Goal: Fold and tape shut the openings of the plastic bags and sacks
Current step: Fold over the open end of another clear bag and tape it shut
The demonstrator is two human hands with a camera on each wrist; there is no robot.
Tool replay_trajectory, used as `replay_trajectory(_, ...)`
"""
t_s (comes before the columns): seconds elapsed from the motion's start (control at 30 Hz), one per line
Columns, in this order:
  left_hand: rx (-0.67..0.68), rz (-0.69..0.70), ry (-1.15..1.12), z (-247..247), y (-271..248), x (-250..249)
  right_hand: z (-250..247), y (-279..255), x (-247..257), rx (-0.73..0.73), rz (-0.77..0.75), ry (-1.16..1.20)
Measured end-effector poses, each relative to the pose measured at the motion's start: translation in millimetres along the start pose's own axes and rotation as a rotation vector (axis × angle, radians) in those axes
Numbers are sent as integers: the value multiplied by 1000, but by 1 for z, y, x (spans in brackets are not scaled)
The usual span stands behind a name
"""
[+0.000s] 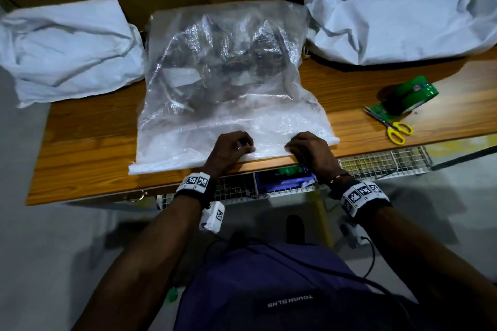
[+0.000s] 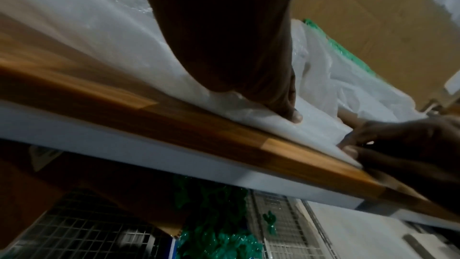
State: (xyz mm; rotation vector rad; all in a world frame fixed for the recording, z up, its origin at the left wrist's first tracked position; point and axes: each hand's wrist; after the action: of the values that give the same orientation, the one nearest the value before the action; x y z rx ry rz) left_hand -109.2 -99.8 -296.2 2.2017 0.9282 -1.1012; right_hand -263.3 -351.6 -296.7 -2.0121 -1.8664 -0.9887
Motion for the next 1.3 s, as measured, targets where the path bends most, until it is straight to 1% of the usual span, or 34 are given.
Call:
replay_trajectory(0.1,-57,100,97,-38,-25,24,2,0,6,12,24,-20)
replay_trajectory(0.17,-68,146,220,-70,-44,43,6,0,15,30,-9,-40)
replay_trajectory(0.2,-80,142,265,-84,-53,50,10,0,19,24,-22,-57)
replay_trajectory(0.27,-93,122,291,-104,-66,59,15,-2,27,-7,11,-78)
replay_trajectory(0.33,-75,127,286,-109,-74,62,24,-3,37,-25,54,-75)
replay_trajectory(0.37,-68,139,293,-107,-75,62,30,-3,46,-23,48,-68)
replay_trajectory(0.5,-68,147,315,-100,-72,64,77,7,90,36,-139,-13)
replay_trajectory(0.53,-58,154,313,-100,-71,65,88,11,99,26,-154,-18)
replay_trajectory(0.57,-40,163,308,-102,-70,66,96,14,105,7,-139,-26)
replay_trajectory(0.67,15,158,284,-112,-74,68,109,15,110,-37,-31,-1)
replay_trajectory(0.77,26,227,332,-120,-82,72,112,12,109,-59,40,10)
replay_trajectory(0.8,19,228,335,-120,-83,72,113,13,110,-71,52,-4)
replay_trajectory(0.83,-1,198,323,-120,-84,70,114,13,111,-78,63,-20)
replay_trajectory(0.87,-36,137,288,-119,-83,69,115,14,112,-82,73,-38)
replay_trajectory(0.93,-93,-37,191,-118,-79,66,115,15,114,-81,74,-79)
replay_trajectory(0.97,-88,-86,172,-119,-78,65,114,16,115,-74,65,-98)
replay_trajectory(1.0,-72,-86,172,-120,-77,65,113,16,115,-63,50,-110)
replay_trajectory(1.1,-18,-23,238,-126,-79,65,109,15,117,-41,-5,-89)
replay_trajectory(1.13,-9,-36,250,-126,-78,66,109,15,117,-39,-29,-81)
replay_trajectory(1.23,-21,-202,272,-127,-71,66,115,18,116,-32,-64,-77)
replay_trajectory(1.27,-36,-220,303,-128,-69,65,116,21,116,-39,-51,-68)
replay_trajectory(1.3,-57,-200,342,-130,-67,64,117,24,117,-51,-27,-61)
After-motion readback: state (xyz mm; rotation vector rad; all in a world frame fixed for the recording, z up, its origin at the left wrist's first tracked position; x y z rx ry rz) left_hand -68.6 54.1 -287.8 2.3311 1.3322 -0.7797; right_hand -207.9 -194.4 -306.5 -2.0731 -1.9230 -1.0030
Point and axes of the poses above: each hand's wrist, its own y-axis towards the middle knuckle, its own z-axis out of the palm, x = y × z, and after that the axes turned 10 degrees about -x, right-handed
